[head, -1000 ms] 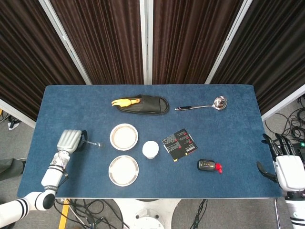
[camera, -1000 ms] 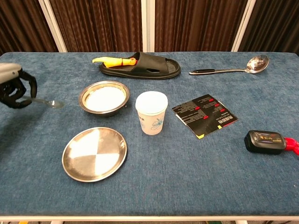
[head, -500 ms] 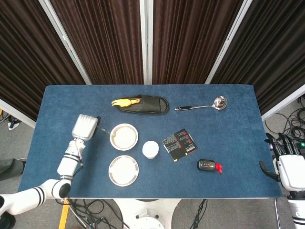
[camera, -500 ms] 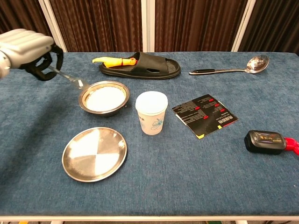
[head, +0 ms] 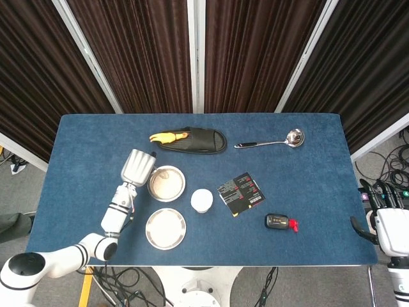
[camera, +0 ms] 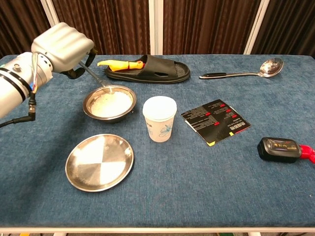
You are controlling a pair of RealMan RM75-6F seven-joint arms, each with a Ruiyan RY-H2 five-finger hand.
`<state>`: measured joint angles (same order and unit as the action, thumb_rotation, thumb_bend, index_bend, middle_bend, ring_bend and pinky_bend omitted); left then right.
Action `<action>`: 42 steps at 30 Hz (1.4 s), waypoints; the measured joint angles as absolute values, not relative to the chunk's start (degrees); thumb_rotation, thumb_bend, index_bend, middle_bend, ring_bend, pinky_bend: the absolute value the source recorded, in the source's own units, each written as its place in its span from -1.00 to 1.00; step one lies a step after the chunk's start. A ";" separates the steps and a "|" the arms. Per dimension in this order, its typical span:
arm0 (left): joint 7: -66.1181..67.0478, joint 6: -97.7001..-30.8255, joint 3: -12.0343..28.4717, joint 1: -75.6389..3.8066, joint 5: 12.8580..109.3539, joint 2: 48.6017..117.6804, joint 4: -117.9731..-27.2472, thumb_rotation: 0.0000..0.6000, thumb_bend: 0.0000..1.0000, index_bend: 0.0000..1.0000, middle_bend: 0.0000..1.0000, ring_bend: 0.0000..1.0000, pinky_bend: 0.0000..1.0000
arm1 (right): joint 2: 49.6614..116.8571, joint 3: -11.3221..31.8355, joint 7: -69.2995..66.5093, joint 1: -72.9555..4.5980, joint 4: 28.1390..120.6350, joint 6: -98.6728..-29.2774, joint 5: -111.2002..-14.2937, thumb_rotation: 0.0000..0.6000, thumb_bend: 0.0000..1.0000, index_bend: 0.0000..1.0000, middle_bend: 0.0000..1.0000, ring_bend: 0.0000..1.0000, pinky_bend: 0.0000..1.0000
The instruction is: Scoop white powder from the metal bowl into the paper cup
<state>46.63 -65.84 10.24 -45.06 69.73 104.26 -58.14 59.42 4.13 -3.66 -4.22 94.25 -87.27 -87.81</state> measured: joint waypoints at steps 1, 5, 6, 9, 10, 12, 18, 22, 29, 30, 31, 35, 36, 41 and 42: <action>47.25 -66.03 9.81 -45.11 70.23 104.53 -57.64 1.00 -0.08 0.24 0.86 0.78 1.00 | 59.42 4.13 -3.69 -4.20 94.24 -87.24 -87.75 1.00 -0.56 -0.85 -0.49 -1.00 -0.84; 49.02 -66.57 8.24 -45.13 71.96 105.69 -55.42 1.00 -0.08 0.24 0.86 0.78 1.00 | 59.45 4.08 -3.78 -4.13 94.17 -87.13 -87.67 1.00 -0.56 -0.85 -0.49 -1.00 -0.84; 49.47 -66.66 7.89 -45.09 72.31 105.88 -54.86 1.00 -0.08 0.24 0.86 0.78 1.00 | 59.44 4.08 -3.77 -4.13 94.16 -87.12 -87.67 1.00 -0.56 -0.85 -0.49 -1.00 -0.84; 50.56 -66.88 7.26 -44.91 73.03 106.42 -53.42 1.00 -0.08 0.24 0.85 0.78 1.00 | 59.47 4.10 -3.80 -4.14 94.13 -87.00 -87.61 1.00 -0.56 -0.85 -0.49 -1.00 -0.84; 50.86 -66.94 7.17 -44.84 73.15 106.61 -53.02 1.00 -0.08 0.24 0.85 0.78 1.00 | 59.50 4.09 -3.83 -4.16 94.12 -86.94 -87.59 1.00 -0.56 -0.85 -0.49 -1.00 -0.84; 51.26 -67.28 7.26 -44.68 73.28 107.02 -52.34 1.00 -0.08 0.24 0.85 0.78 1.00 | 59.58 4.06 -3.88 -4.17 94.06 -86.83 -87.58 1.00 -0.56 -0.85 -0.49 -1.00 -0.84; 52.41 -68.06 7.37 -44.78 74.62 107.42 -50.87 1.00 -0.08 0.24 0.85 0.78 1.00 | 59.51 4.09 -3.85 -4.10 94.02 -86.78 -87.41 1.00 -0.56 -0.85 -0.49 -1.00 -0.84; 52.69 -68.36 7.20 -44.81 75.27 108.30 -49.04 1.00 -0.08 0.24 0.85 0.78 1.00 | 59.50 4.11 -3.87 -4.13 93.99 -86.55 -87.23 1.00 -0.56 -0.85 -0.49 -1.00 -0.84; 52.86 -68.98 6.21 -44.17 76.98 110.15 -46.73 1.00 -0.07 0.24 0.85 0.78 1.00 | 59.48 4.17 -3.68 -4.22 94.11 -86.37 -87.19 1.00 -0.56 -0.85 -0.49 -1.00 -0.84; 52.80 -69.17 6.26 -44.00 77.02 110.51 -46.68 1.00 -0.07 0.24 0.85 0.78 1.00 | 59.52 4.17 -3.67 -4.24 94.11 -86.28 -87.16 1.00 -0.56 -0.85 -0.49 -1.00 -0.84; 52.76 -69.33 6.34 -43.88 77.05 110.75 -46.71 1.00 -0.07 0.24 0.85 0.78 1.00 | 59.54 4.14 -3.66 -4.26 94.12 -86.20 -87.14 1.00 -0.56 -0.85 -0.49 -1.00 -0.84; 53.18 -69.66 6.20 -43.57 77.68 111.42 -47.18 1.00 -0.07 0.24 0.85 0.78 1.00 | 59.60 4.14 -3.68 -4.25 94.11 -86.21 -87.16 1.00 -0.56 -0.85 -0.49 -1.00 -0.84; 53.17 -69.58 6.22 -43.47 77.69 111.57 -47.46 1.00 -0.07 0.24 0.85 0.78 1.00 | 59.60 4.13 -3.71 -4.19 94.07 -86.26 -87.14 1.00 -0.56 -0.85 -0.49 -1.00 -0.84; 52.50 -68.55 6.89 -43.20 76.96 111.69 -49.20 1.00 -0.07 0.24 0.85 0.78 1.00 | 59.62 4.07 -3.96 -3.94 93.88 -86.52 -87.07 1.00 -0.56 -0.85 -0.49 -1.00 -0.84; 51.91 -68.07 7.24 -43.14 76.52 111.58 -49.86 1.00 -0.08 0.24 0.85 0.78 1.00 | 59.62 4.07 -4.03 -3.89 93.83 -86.59 -87.07 1.00 -0.56 -0.85 -0.49 -1.00 -0.84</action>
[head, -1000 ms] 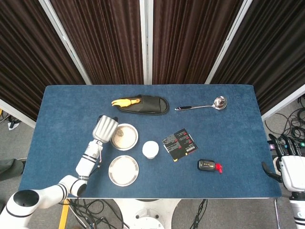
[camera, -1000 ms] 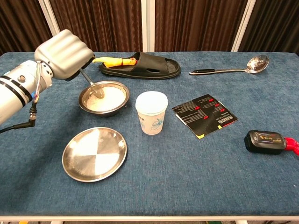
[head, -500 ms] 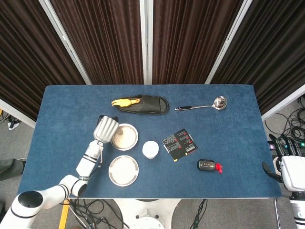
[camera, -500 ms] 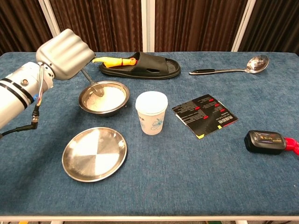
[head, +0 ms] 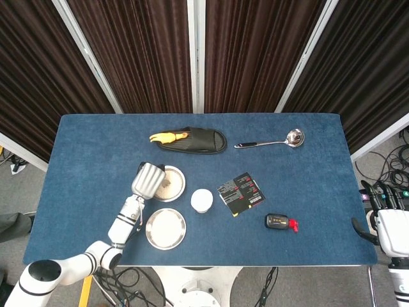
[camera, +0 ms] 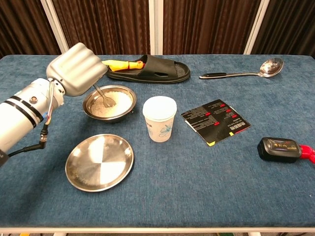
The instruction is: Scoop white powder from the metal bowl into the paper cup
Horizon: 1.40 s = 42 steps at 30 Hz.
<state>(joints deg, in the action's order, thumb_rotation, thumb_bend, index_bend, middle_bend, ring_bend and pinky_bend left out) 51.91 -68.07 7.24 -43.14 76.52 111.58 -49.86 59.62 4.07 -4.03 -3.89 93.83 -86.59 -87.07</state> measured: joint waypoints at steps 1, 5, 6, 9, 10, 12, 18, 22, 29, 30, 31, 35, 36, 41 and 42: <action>51.44 -67.73 7.59 -43.06 76.06 111.49 -50.35 1.00 -0.07 0.24 0.85 0.78 1.00 | 59.62 4.07 -4.07 -3.86 93.78 -86.64 -87.08 1.00 -0.56 -0.85 -0.49 -1.00 -0.84; 48.90 -66.74 9.63 -42.58 73.76 110.79 -52.41 1.00 -0.07 0.24 0.85 0.78 1.00 | 59.57 4.07 -4.21 -3.77 93.70 -86.72 -87.08 1.00 -0.56 -0.85 -0.49 -1.00 -0.84; 47.99 -66.49 10.11 -42.39 73.20 110.44 -52.99 1.00 -0.07 0.24 0.85 0.78 1.00 | 59.55 4.08 -4.25 -3.74 93.68 -86.79 -87.10 1.00 -0.56 -0.85 -0.49 -1.00 -0.84; 45.26 -65.57 11.16 -41.83 71.73 109.22 -54.56 1.00 -0.07 0.24 0.85 0.78 1.00 | 59.55 4.10 -4.34 -3.69 93.64 -86.85 -87.12 1.00 -0.56 -0.85 -0.49 -1.00 -0.84; 44.30 -65.13 11.49 -41.63 71.16 108.79 -55.10 1.00 -0.07 0.24 0.85 0.78 1.00 | 59.56 4.10 -4.35 -3.70 93.63 -86.82 -87.12 1.00 -0.56 -0.85 -0.49 -1.00 -0.84; 41.84 -63.82 12.33 -41.19 69.63 107.66 -56.53 1.00 -0.07 0.24 0.85 0.78 1.00 | 59.63 4.09 -4.36 -3.76 93.61 -86.70 -87.15 1.00 -0.56 -0.85 -0.49 -1.00 -0.84; 34.68 -59.84 14.71 -40.12 65.36 103.90 -60.73 1.00 -0.07 0.24 0.84 0.78 1.00 | 59.63 4.13 -4.08 -3.83 93.79 -86.75 -87.36 1.00 -0.56 -0.85 -0.49 -1.00 -0.84; 31.84 -56.38 16.01 -39.83 61.77 101.56 -64.06 1.00 -0.07 0.24 0.84 0.77 1.00 | 59.57 4.20 -3.80 -3.90 94.02 -86.74 -87.40 1.00 -0.56 -0.85 -0.49 -1.00 -0.84; 30.33 -52.82 17.95 -40.20 56.07 96.95 -70.99 1.00 -0.07 0.24 0.84 0.78 1.00 | 59.44 4.29 -3.49 -3.96 94.28 -86.66 -87.32 1.00 -0.56 -0.85 -0.49 -1.00 -0.84; 30.46 -52.64 18.17 -40.41 55.34 96.26 -72.09 1.00 -0.07 0.24 0.84 0.78 1.00 | 59.41 4.30 -3.46 -3.97 94.31 -86.67 -87.32 1.00 -0.56 -0.85 -0.49 -1.00 -0.84; 30.64 -52.56 18.30 -40.58 54.82 95.80 -72.91 1.00 -0.07 0.24 0.84 0.78 1.00 | 59.38 4.31 -3.41 -3.97 94.34 -86.67 -87.32 1.00 -0.56 -0.85 -0.49 -1.00 -0.84; 32.02 -52.79 18.55 -41.32 53.05 94.09 -76.75 1.00 -0.07 0.24 0.84 0.78 1.00 | 59.25 4.31 -3.39 -3.83 94.40 -86.83 -87.23 1.00 -0.56 -0.85 -0.49 -1.00 -0.84; 32.79 -53.19 18.52 -41.59 52.67 93.65 -77.99 1.00 -0.07 0.24 0.84 0.78 1.00 | 59.24 4.32 -3.41 -3.80 94.38 -86.87 -87.22 1.00 -0.56 -0.85 -0.49 -1.00 -0.84; 36.56 -55.57 18.00 -42.81 51.46 92.59 -82.69 1.00 -0.07 0.24 0.84 0.78 1.00 | 59.17 4.34 -3.62 -3.70 94.25 -87.09 -87.29 1.00 -0.56 -0.85 -0.49 -1.00 -0.84; 37.31 -56.11 17.89 -43.15 51.12 92.42 -83.96 1.00 -0.07 0.24 0.84 0.78 1.00 | 59.10 4.39 -3.71 -3.70 94.21 -87.09 -87.25 1.00 -0.56 -0.85 -0.49 -1.00 -0.84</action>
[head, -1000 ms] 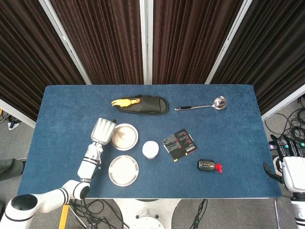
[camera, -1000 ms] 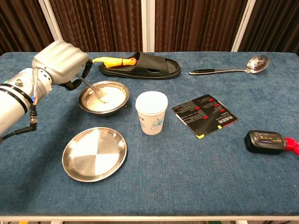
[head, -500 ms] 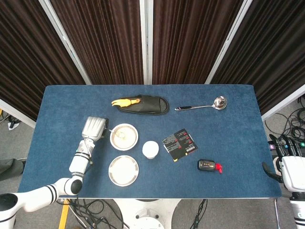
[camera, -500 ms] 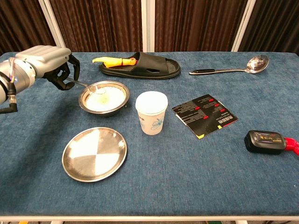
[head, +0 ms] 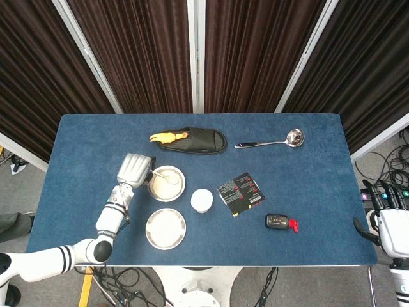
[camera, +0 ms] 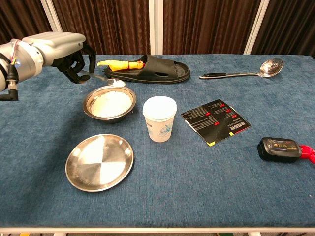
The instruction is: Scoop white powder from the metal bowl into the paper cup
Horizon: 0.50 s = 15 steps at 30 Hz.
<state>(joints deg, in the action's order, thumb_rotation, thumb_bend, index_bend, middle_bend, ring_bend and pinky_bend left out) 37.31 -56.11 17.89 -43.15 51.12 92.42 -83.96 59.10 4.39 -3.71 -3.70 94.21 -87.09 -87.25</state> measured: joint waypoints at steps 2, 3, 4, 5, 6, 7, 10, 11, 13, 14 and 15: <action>38.41 -56.94 17.74 -43.69 50.62 92.20 -85.85 1.00 -0.07 0.24 0.84 0.78 1.00 | 58.94 4.48 -3.78 -3.71 94.18 -87.12 -87.18 1.00 -0.56 -0.85 -0.49 -1.00 -0.84; 39.15 -57.53 17.62 -44.07 50.38 92.10 -87.08 1.00 -0.07 0.24 0.84 0.78 1.00 | 58.82 4.53 -3.83 -3.71 94.18 -87.15 -87.16 1.00 -0.56 -0.85 -0.49 -1.00 -0.84; 39.77 -58.01 17.50 -44.37 50.24 92.05 -87.98 1.00 -0.07 0.24 0.84 0.78 1.00 | 58.73 4.56 -3.85 -3.72 94.20 -87.17 -87.18 1.00 -0.56 -0.85 -0.49 -1.00 -0.84; 40.43 -58.51 17.36 -44.69 50.13 92.04 -88.83 1.00 -0.07 0.24 0.84 0.78 1.00 | 58.64 4.58 -3.86 -3.73 94.22 -87.22 -87.24 1.00 -0.56 -0.85 -0.49 -1.00 -0.84; 41.36 -59.16 17.13 -45.14 50.03 92.10 -89.81 1.00 -0.07 0.24 0.84 0.78 1.00 | 58.58 4.62 -3.86 -3.76 94.24 -87.28 -87.34 1.00 -0.56 -0.85 -0.49 -1.00 -0.84; 42.08 -59.64 16.93 -45.48 49.96 92.21 -90.40 1.00 -0.07 0.24 0.84 0.78 1.00 | 58.55 4.63 -3.88 -3.77 94.25 -87.31 -87.41 1.00 -0.56 -0.85 -0.49 -1.00 -0.84; 44.63 -61.27 16.23 -46.64 49.80 93.08 -91.68 1.00 -0.07 0.24 0.84 0.78 1.00 | 58.51 4.64 -4.07 -3.83 94.20 -87.32 -87.53 1.00 -0.56 -0.85 -0.49 -1.00 -0.84; 45.44 -61.78 16.01 -47.01 49.78 93.49 -91.90 1.00 -0.07 0.24 0.84 0.78 1.00 | 58.51 4.64 -4.14 -3.83 94.16 -87.32 -87.54 1.00 -0.56 -0.85 -0.49 -1.00 -0.84; 47.37 -63.01 15.45 -47.86 49.85 94.59 -92.18 1.00 -0.07 0.24 0.84 0.78 1.00 | 58.49 4.62 -4.32 -3.77 94.07 -87.44 -87.60 1.00 -0.56 -0.85 -0.49 -1.00 -0.84; 48.20 -63.55 15.18 -48.22 49.92 95.14 -92.21 1.00 -0.07 0.24 0.84 0.78 1.00 | 58.46 4.62 -4.40 -3.73 94.03 -87.51 -87.62 1.00 -0.56 -0.85 -0.49 -1.00 -0.84; 49.29 -64.21 14.81 -48.67 50.01 95.84 -92.17 1.00 -0.07 0.24 0.84 0.78 1.00 | 58.43 4.60 -4.47 -3.66 93.98 -87.59 -87.63 1.00 -0.56 -0.85 -0.49 -1.00 -0.84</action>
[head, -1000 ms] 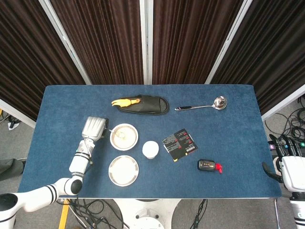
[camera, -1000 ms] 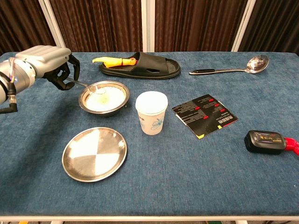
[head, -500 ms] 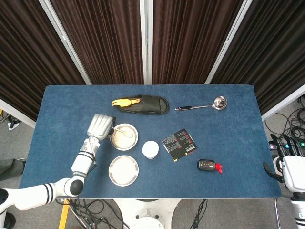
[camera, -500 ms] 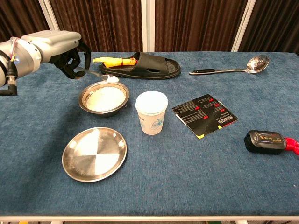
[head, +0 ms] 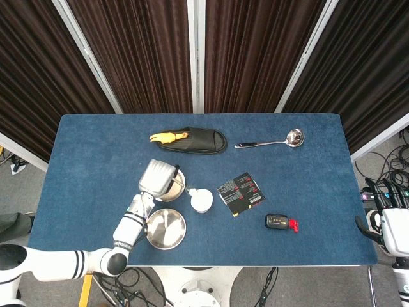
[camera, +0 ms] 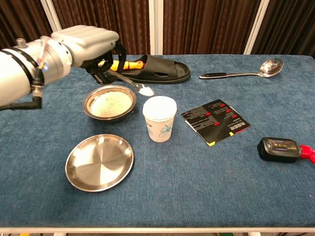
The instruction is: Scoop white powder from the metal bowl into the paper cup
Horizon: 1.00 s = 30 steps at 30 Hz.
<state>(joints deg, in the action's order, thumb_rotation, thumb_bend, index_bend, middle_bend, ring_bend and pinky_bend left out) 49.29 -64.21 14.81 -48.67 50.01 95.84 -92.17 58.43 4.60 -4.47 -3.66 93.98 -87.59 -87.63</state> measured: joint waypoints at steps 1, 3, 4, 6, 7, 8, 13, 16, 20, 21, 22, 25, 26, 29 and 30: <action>50.10 -64.68 14.52 -48.99 50.08 96.36 -92.08 1.00 -0.07 0.24 0.84 0.78 1.00 | 58.40 4.58 -4.55 -3.59 93.93 -87.70 -87.65 1.00 -0.56 -0.85 -0.49 -1.00 -0.84; 51.87 -65.83 13.76 -49.69 50.33 97.72 -91.67 1.00 -0.07 0.24 0.84 0.78 1.00 | 58.34 4.54 -4.77 -3.42 93.80 -87.97 -87.71 1.00 -0.56 -0.85 -0.49 -1.00 -0.84; 52.54 -66.35 13.43 -49.93 50.50 98.24 -91.40 1.00 -0.07 0.24 0.84 0.78 1.00 | 58.33 4.53 -4.86 -3.36 93.74 -88.03 -87.71 1.00 -0.56 -0.85 -0.49 -1.00 -0.84; 54.12 -67.68 12.63 -50.35 51.46 99.20 -90.35 1.00 -0.07 0.24 0.84 0.78 1.00 | 58.34 4.50 -5.10 -3.27 93.62 -88.10 -87.69 1.00 -0.56 -0.85 -0.49 -1.00 -0.84; 54.87 -68.37 12.24 -50.49 52.09 99.66 -89.72 1.00 -0.07 0.24 0.84 0.78 1.00 | 58.35 4.47 -5.21 -3.23 93.55 -88.12 -87.70 1.00 -0.56 -0.85 -0.49 -1.00 -0.84; 55.60 -69.08 11.83 -50.61 52.82 100.13 -89.05 1.00 -0.07 0.24 0.84 0.78 1.00 | 58.37 4.43 -5.30 -3.19 93.47 -88.14 -87.71 1.00 -0.56 -0.85 -0.49 -1.00 -0.84; 59.31 -72.82 9.28 -50.93 57.92 101.88 -85.80 1.00 -0.07 0.24 0.84 0.78 1.00 | 58.41 4.40 -5.64 -3.08 93.21 -88.27 -87.78 1.00 -0.56 -0.85 -0.49 -1.00 -0.84; 61.11 -74.57 7.64 -50.97 61.66 102.49 -84.08 1.00 -0.07 0.24 0.84 0.78 1.00 | 58.52 4.40 -5.75 -3.19 93.16 -88.11 -87.83 1.00 -0.56 -0.85 -0.49 -1.00 -0.84; 63.59 -76.20 5.36 -51.02 66.65 103.34 -81.51 1.00 -0.07 0.24 0.84 0.78 1.00 | 58.64 4.42 -5.83 -3.22 93.09 -88.08 -87.85 1.00 -0.56 -0.85 -0.49 -1.00 -0.84; 64.42 -76.59 4.62 -51.05 68.30 103.63 -80.53 1.00 -0.07 0.24 0.84 0.78 1.00 | 58.63 4.45 -5.81 -3.22 93.10 -88.13 -87.84 1.00 -0.56 -0.85 -0.49 -1.00 -0.84; 65.03 -76.84 4.10 -51.09 69.55 103.86 -79.74 1.00 -0.07 0.24 0.84 0.78 1.00 | 58.62 4.45 -5.80 -3.21 93.11 -88.14 -87.85 1.00 -0.56 -0.85 -0.49 -1.00 -0.84; 67.22 -77.28 2.56 -51.31 73.44 104.60 -76.70 1.00 -0.07 0.24 0.83 0.78 1.00 | 58.59 4.37 -5.77 -3.19 93.21 -88.10 -87.95 1.00 -0.56 -0.85 -0.49 -1.00 -0.84; 67.79 -77.34 2.17 -51.39 74.51 104.77 -75.79 1.00 -0.07 0.24 0.83 0.78 1.00 | 58.57 4.37 -5.79 -3.19 93.25 -88.12 -87.98 1.00 -0.56 -0.85 -0.49 -1.00 -0.84; 69.13 -77.53 1.16 -51.56 77.84 105.15 -73.20 1.00 -0.07 0.23 0.83 0.78 1.00 | 58.49 4.38 -5.82 -3.13 93.29 -88.20 -87.92 1.00 -0.56 -0.85 -0.49 -1.00 -0.84; 69.41 -77.61 0.98 -51.55 78.90 105.30 -72.38 1.00 -0.07 0.23 0.83 0.78 1.00 | 58.48 4.38 -5.80 -3.12 93.33 -88.16 -87.90 1.00 -0.56 -0.85 -0.49 -1.00 -0.84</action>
